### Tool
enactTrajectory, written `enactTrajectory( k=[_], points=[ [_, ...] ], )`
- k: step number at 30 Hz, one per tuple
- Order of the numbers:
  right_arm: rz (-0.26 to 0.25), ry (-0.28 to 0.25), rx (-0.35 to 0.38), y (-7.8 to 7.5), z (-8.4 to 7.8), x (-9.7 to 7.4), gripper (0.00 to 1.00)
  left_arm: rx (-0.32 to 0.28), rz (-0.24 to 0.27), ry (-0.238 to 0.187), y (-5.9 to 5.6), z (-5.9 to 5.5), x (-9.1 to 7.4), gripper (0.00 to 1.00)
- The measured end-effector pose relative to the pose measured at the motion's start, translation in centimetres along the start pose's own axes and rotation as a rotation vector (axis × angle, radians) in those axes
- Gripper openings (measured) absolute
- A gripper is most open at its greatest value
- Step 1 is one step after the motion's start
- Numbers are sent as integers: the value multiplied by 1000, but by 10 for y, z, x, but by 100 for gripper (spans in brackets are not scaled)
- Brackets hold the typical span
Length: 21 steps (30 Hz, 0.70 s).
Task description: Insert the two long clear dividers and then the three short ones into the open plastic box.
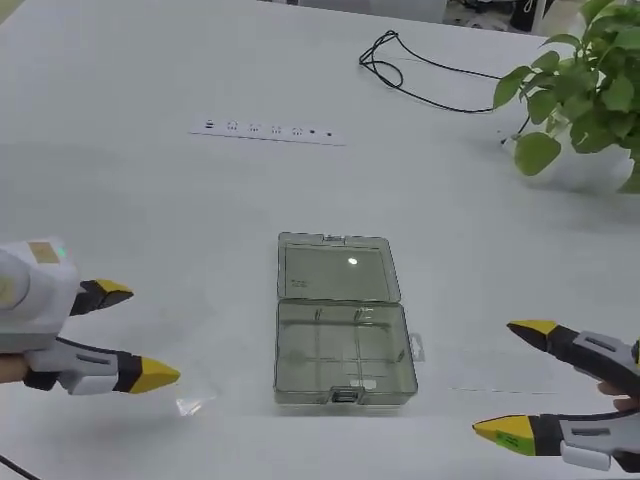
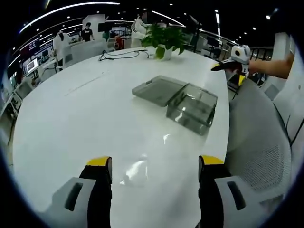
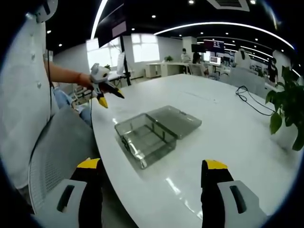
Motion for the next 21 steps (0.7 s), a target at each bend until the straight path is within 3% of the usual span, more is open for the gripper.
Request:
enactTrajectory(
  k=[7, 9, 11, 13, 15, 21],
  points=[
    [1, -3, 10, 1, -2, 3, 86, -22, 22, 108, 14, -13, 8, 64],
    [3, -4, 11, 2, -1, 4, 86, -17, 24, 111, 15, -13, 10, 60],
    [4, -4, 15, 2, -2, 4, 86, -32, 36, 146, 19, -17, 12, 57],
    [5, -5, 16, 3, -1, 5, 86, -31, 40, 156, 21, -18, 15, 56],
    [7, -7, 16, 3, 0, 6, 86, -46, 64, 211, 25, -25, 16, 53],
    [8, -19, 18, 3, 4, 8, 85, -65, 86, 258, 30, -31, 22, 49]
  ],
)
Point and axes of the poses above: the centre of the closed fingertips' face, and the gripper's own axes: x roughly forward along the fingers, y roughly to its left, z roughly out of its top, the point moved 2 cm from there along -x, roughly backward along the fingers, and after that the axes turned 3 degrees about -y, right-handed, at the moved point
